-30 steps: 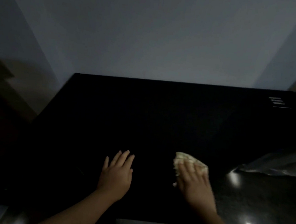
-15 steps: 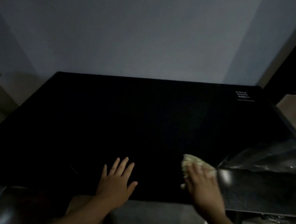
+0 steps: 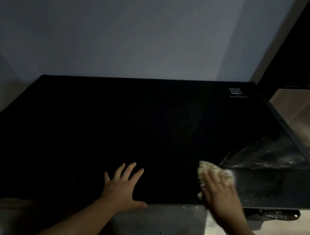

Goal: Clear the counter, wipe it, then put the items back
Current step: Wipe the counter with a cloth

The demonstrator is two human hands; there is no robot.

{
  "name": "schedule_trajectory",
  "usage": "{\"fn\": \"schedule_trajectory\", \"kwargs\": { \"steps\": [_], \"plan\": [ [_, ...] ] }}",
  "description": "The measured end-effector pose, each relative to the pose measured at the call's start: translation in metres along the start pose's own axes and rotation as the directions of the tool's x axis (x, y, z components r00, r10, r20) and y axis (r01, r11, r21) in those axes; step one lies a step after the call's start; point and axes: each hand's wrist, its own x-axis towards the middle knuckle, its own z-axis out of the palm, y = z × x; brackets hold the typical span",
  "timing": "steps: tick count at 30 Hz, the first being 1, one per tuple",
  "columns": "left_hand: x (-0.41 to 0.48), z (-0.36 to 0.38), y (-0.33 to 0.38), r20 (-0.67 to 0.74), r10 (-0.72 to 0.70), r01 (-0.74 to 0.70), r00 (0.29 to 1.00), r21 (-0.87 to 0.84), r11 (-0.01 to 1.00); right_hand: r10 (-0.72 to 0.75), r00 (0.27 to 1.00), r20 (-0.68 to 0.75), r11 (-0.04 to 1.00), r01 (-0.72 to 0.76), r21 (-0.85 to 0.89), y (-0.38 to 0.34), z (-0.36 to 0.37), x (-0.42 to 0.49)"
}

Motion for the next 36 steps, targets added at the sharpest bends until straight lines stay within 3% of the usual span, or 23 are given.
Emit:
{"fn": "schedule_trajectory", "kwargs": {
  "steps": [3,4,6,9,12,13,15,19,21,23,25,28,31,34,36],
  "plan": [
    [-0.002,-0.003,0.004,-0.013,-0.007,0.008,1.0,0.03,1.0,0.327,0.944,0.05,0.939,-0.331,0.097,0.02,-0.013,-0.005],
    [-0.002,-0.004,0.004,-0.012,-0.009,0.01,1.0,0.032,0.999,0.354,0.935,0.029,0.928,-0.355,0.11,0.007,-0.013,-0.004],
    [-0.002,-0.005,0.006,-0.015,-0.01,0.011,1.0,0.03,0.999,0.202,0.977,-0.074,0.976,-0.195,0.094,-0.038,-0.003,-0.005],
    [-0.001,-0.001,0.01,-0.033,-0.028,0.029,0.999,0.021,0.999,-0.15,0.986,-0.068,0.982,0.157,0.101,-0.1,0.007,-0.019],
    [-0.003,0.0,0.013,-0.044,-0.026,0.026,0.999,0.001,1.0,-0.242,0.97,0.005,0.964,0.24,0.118,-0.077,0.007,-0.015],
    [-0.003,0.0,0.012,-0.043,-0.018,0.018,0.999,-0.003,1.0,-0.213,0.977,0.016,0.975,0.211,0.07,-0.053,0.008,-0.012],
    [-0.005,-0.001,0.014,-0.043,-0.003,0.003,0.999,-0.006,1.0,-0.022,1.0,0.012,0.999,0.021,0.033,-0.004,-0.001,-0.011],
    [-0.002,-0.001,0.017,-0.06,0.023,-0.024,0.998,-0.009,1.0,0.372,0.92,0.12,0.912,-0.387,0.137,0.019,-0.02,-0.018],
    [0.0,0.0,0.019,-0.053,0.033,-0.033,0.998,-0.004,0.999,0.296,0.955,0.014,0.951,-0.296,0.09,-0.015,-0.014,-0.016],
    [0.003,0.001,0.021,-0.05,0.047,-0.048,0.998,-0.006,0.999,0.076,0.997,-0.033,0.995,-0.074,0.061,-0.061,0.001,-0.018],
    [0.005,0.001,0.022,-0.047,0.061,-0.061,0.997,-0.007,0.998,-0.09,0.996,0.022,0.994,0.088,0.059,-0.096,0.002,-0.023],
    [0.008,-0.003,0.021,-0.04,0.076,-0.077,0.996,-0.007,0.997,-0.139,0.986,0.092,0.988,0.132,0.076,-0.076,0.001,-0.013],
    [0.013,-0.009,0.027,0.002,0.089,-0.089,0.996,-0.011,0.996,0.108,0.989,0.099,0.993,-0.111,0.026,-0.006,-0.01,-0.012],
    [0.02,-0.015,0.046,0.016,0.113,-0.113,0.994,0.006,0.994,0.409,0.899,0.158,0.907,-0.42,0.037,0.043,-0.022,-0.02],
    [0.022,-0.015,0.064,0.016,0.15,-0.151,0.989,0.036,0.988,0.468,0.876,0.116,0.876,-0.478,0.071,0.033,-0.017,-0.02]
  ]
}}
